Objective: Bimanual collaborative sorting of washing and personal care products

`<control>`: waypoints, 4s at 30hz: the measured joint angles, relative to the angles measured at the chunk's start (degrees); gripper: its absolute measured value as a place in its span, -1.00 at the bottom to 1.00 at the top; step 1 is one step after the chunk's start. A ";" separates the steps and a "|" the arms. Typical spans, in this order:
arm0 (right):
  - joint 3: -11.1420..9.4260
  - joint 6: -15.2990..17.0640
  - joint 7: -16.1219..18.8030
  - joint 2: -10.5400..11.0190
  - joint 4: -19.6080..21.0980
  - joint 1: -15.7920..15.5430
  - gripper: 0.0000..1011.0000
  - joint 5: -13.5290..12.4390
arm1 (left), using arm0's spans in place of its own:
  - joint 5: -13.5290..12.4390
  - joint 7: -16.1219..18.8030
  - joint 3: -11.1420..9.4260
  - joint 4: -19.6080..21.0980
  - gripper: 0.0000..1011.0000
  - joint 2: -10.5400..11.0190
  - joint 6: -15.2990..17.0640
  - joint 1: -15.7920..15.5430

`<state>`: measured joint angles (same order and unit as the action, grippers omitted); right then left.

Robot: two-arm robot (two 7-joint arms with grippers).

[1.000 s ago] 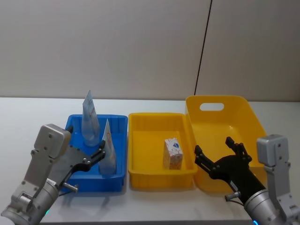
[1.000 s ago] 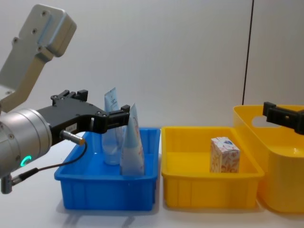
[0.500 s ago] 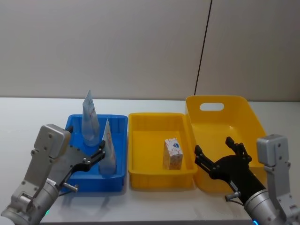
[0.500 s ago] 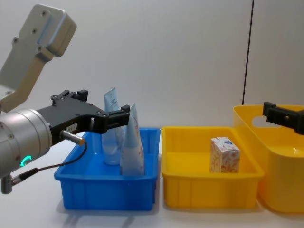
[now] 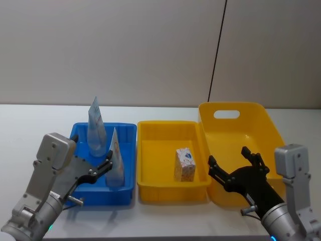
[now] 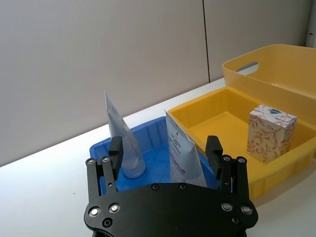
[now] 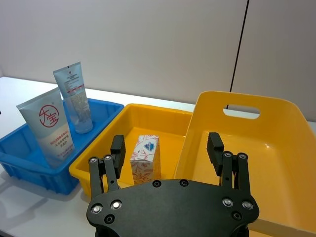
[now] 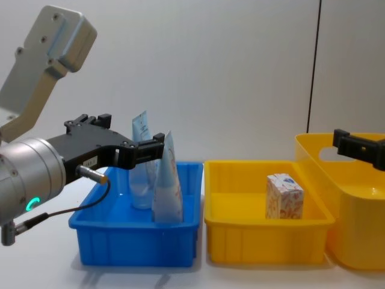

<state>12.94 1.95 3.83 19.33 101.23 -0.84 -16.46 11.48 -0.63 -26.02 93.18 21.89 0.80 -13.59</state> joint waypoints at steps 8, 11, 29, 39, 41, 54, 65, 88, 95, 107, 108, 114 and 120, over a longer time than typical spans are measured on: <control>0.00 0.00 0.00 0.00 0.00 0.00 0.99 0.00 | 0.00 0.00 0.00 0.00 0.98 0.00 0.00 0.00; 0.00 0.00 0.00 0.00 0.00 0.00 0.99 0.00 | 0.00 0.00 0.00 0.00 0.98 0.00 0.00 0.00; 0.00 0.00 0.00 0.00 0.00 0.00 0.99 0.00 | 0.00 0.00 0.00 0.00 0.98 0.00 0.00 0.00; 0.00 0.00 0.00 0.01 0.00 0.00 0.99 0.00 | 0.00 0.00 0.00 0.00 0.98 0.00 0.00 0.00; 0.00 0.00 0.00 0.00 0.00 0.00 0.99 0.00 | 0.00 0.00 0.00 0.00 0.98 0.00 0.00 0.00; 0.00 0.00 0.00 0.00 0.00 0.00 0.99 0.00 | 0.00 0.00 0.00 0.00 0.98 0.00 0.00 0.00; 0.00 0.00 0.00 0.00 0.00 0.00 0.99 0.00 | 0.00 0.00 0.00 0.00 0.98 0.00 0.00 0.00; 0.00 0.00 0.00 0.00 0.00 0.00 0.99 0.00 | 0.00 0.00 0.00 0.00 0.98 0.00 0.00 0.00; 0.00 0.00 0.00 0.00 0.00 0.00 0.99 0.00 | 0.00 0.00 -0.01 0.00 0.98 0.00 0.00 0.00; 0.00 0.00 0.00 0.00 0.00 0.00 0.99 0.00 | 0.00 0.00 0.00 0.00 0.98 0.00 0.00 0.00; 0.00 0.00 0.00 0.00 0.00 0.00 0.99 0.00 | 0.00 0.00 0.00 0.00 0.98 0.00 0.00 0.00; 0.00 0.00 0.00 0.00 0.00 0.00 0.99 0.00 | 0.00 0.00 0.00 0.00 0.98 0.00 0.00 0.00; 0.00 0.00 0.00 0.00 0.00 0.00 0.99 0.00 | 0.00 0.00 0.00 0.00 0.98 0.00 0.00 0.00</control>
<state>12.94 1.95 3.83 19.33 101.23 -0.84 -16.46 11.48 -0.63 -26.02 93.17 21.89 0.80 -13.59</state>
